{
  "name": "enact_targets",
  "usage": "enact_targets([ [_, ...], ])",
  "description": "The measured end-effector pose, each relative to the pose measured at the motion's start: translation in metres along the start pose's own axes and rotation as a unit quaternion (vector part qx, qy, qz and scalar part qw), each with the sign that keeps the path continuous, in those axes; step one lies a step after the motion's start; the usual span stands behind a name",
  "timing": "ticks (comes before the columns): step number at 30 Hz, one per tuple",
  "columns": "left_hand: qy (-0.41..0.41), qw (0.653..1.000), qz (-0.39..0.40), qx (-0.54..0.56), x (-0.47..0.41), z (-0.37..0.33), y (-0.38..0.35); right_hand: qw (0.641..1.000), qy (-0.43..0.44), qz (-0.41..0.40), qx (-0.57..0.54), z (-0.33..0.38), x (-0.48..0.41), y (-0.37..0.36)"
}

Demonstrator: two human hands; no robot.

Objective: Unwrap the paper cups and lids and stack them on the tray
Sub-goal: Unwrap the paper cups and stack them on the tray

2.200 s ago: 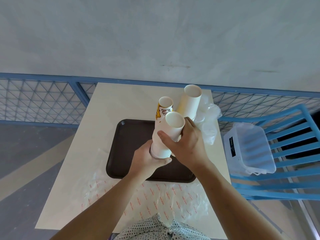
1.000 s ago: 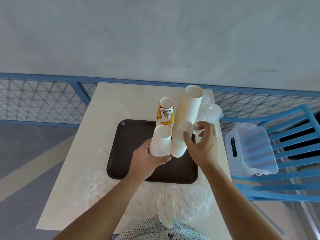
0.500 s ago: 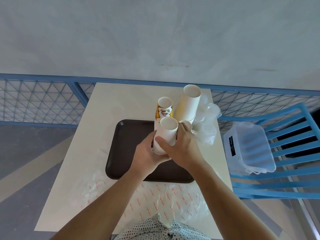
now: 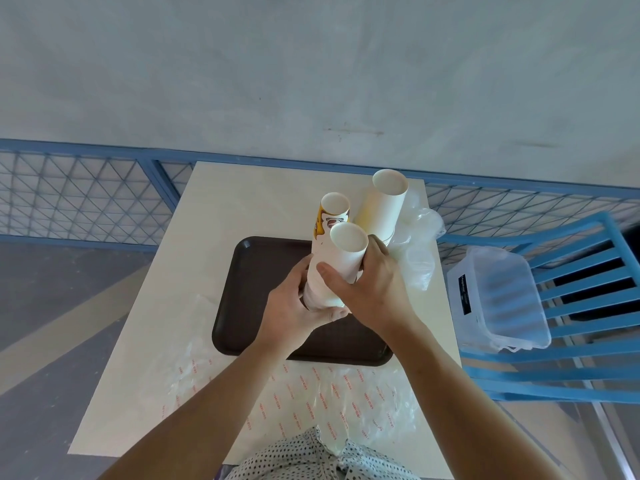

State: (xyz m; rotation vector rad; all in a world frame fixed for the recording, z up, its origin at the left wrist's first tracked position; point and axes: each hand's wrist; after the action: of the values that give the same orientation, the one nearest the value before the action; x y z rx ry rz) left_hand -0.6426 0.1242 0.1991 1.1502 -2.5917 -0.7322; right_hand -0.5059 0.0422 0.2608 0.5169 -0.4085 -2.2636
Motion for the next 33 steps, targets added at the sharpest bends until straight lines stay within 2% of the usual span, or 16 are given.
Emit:
enact_targets([
  [11,0.042,0.999,-0.011,-0.007,0.004,0.016,-0.009,0.997,0.027,-0.076,-0.014,0.017,-0.019,0.027],
  [17,0.041,0.998,-0.026,-0.027,0.005,0.019,-0.005,0.991,0.01,-0.129,0.031,-0.006,-0.034,0.053],
  [28,0.036,0.998,-0.036,-0.039,0.0,0.009,-0.004,0.994,-0.053,-0.066,0.074,-0.075,-0.024,0.014],
  [33,0.015,0.999,-0.045,-0.019,-0.002,-0.006,0.001,0.993,-0.04,-0.064,0.091,-0.095,-0.014,0.002],
])
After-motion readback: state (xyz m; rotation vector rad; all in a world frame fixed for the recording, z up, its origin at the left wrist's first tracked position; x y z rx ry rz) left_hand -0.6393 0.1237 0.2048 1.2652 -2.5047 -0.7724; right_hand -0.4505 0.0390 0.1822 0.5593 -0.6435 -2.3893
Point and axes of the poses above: each hand's wrist, its own x-axis away from the middle knuckle, its own y-axis out of the back of the hand, z = x × y, and after that the axes turned 12 degrees about -x, right-handed
